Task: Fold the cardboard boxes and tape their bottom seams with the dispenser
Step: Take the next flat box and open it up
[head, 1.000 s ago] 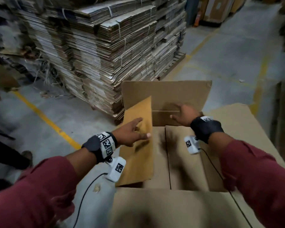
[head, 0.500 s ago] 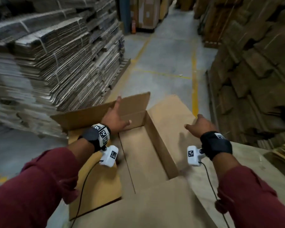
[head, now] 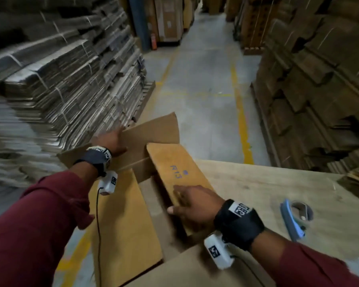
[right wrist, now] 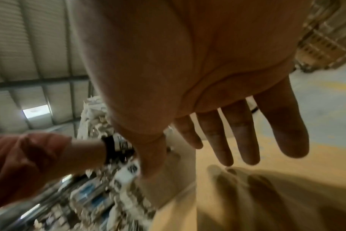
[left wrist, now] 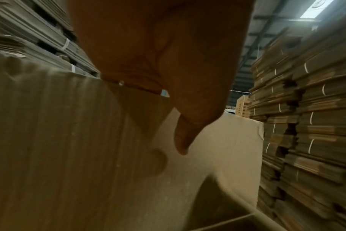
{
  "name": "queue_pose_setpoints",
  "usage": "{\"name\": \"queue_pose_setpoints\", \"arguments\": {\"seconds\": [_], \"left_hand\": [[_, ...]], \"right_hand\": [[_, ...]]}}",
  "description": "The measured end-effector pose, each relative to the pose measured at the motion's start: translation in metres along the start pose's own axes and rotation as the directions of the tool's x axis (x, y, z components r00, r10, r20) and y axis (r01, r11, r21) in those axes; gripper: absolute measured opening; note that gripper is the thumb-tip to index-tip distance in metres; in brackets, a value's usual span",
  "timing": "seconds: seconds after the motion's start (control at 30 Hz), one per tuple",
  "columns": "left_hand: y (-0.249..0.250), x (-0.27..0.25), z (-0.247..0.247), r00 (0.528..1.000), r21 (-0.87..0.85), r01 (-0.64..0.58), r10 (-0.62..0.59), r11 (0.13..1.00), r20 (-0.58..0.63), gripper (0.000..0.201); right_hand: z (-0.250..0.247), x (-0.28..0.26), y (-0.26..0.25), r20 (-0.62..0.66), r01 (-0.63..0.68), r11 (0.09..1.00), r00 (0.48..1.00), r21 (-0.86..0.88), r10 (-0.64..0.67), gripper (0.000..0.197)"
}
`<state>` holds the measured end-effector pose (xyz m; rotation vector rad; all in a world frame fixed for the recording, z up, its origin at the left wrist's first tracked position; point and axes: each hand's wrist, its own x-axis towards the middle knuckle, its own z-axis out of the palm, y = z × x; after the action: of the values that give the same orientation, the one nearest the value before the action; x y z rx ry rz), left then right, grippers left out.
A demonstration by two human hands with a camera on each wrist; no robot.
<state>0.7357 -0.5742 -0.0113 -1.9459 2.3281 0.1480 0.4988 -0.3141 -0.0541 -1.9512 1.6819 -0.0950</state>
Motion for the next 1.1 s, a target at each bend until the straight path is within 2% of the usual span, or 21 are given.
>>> {"name": "queue_pose_setpoints", "arguments": {"seconds": [0.17, 0.27, 0.33, 0.4, 0.47, 0.5, 0.57, 0.67, 0.77, 0.83, 0.9, 1.0, 1.1], "left_hand": [[0.012, -0.036, 0.011, 0.994, -0.045, -0.113, 0.113, 0.993, 0.0, 0.071], [0.025, -0.076, 0.045, 0.977, -0.105, -0.194, 0.202, 0.975, 0.067, 0.067], [0.03, -0.11, 0.082, 0.963, -0.12, -0.225, 0.239, 0.967, 0.126, 0.077], [0.034, -0.143, 0.117, 0.92, -0.17, -0.246, 0.285, 0.954, 0.27, 0.101], [0.035, -0.167, 0.142, 0.869, -0.205, -0.249, 0.312, 0.946, 0.385, 0.12], [0.036, -0.179, 0.149, 0.862, -0.216, -0.231, 0.302, 0.949, 0.408, 0.123], [0.038, -0.194, 0.156, 0.881, -0.244, -0.204, 0.286, 0.948, 0.376, 0.123], [0.047, -0.217, 0.155, 0.911, -0.279, -0.203, 0.285, 0.939, 0.297, 0.136], [0.065, -0.245, 0.148, 0.921, -0.298, -0.162, 0.252, 0.941, 0.297, 0.113], [0.081, -0.267, 0.145, 0.926, -0.3, -0.146, 0.236, 0.943, 0.294, 0.101], [0.096, -0.289, 0.141, 0.917, -0.302, -0.149, 0.246, 0.942, 0.315, 0.098], [0.111, -0.317, 0.129, 0.895, -0.289, -0.142, 0.248, 0.947, 0.371, 0.094], [0.122, -0.347, 0.095, 0.872, -0.304, -0.169, 0.286, 0.938, 0.398, 0.087]], "right_hand": [[0.063, 0.019, 0.006, 0.272, 0.015, 0.991, 0.962, -0.13, 0.021, 0.062], [0.078, 0.006, 0.022, 0.291, 0.1, 0.979, 0.956, -0.176, -0.046, 0.063], [0.079, -0.021, 0.029, 0.306, 0.207, 0.958, 0.942, -0.2, -0.139, 0.076], [0.078, -0.054, 0.037, 0.343, 0.307, 0.924, 0.914, -0.23, -0.219, 0.093], [0.074, -0.087, 0.043, 0.399, 0.361, 0.899, 0.884, -0.248, -0.245, 0.108], [0.072, -0.102, 0.046, 0.44, 0.375, 0.891, 0.866, -0.256, -0.238, 0.112], [0.068, -0.123, 0.051, 0.518, 0.411, 0.861, 0.828, -0.301, -0.214, 0.115], [0.067, -0.144, 0.061, 0.548, 0.469, 0.813, 0.804, -0.346, -0.231, 0.12], [0.067, -0.151, 0.069, 0.572, 0.534, 0.754, 0.778, -0.382, -0.261, 0.127], [0.067, -0.156, 0.069, 0.583, 0.56, 0.718, 0.769, -0.415, -0.263, 0.126], [0.069, -0.163, 0.069, 0.557, 0.572, 0.7, 0.777, -0.428, -0.294, 0.116], [0.065, -0.17, 0.069, 0.529, 0.585, 0.724, 0.771, -0.365, -0.355, 0.096], [0.04, -0.165, 0.065, 0.496, 0.586, 0.755, 0.769, -0.295, -0.403, 0.081]]}}
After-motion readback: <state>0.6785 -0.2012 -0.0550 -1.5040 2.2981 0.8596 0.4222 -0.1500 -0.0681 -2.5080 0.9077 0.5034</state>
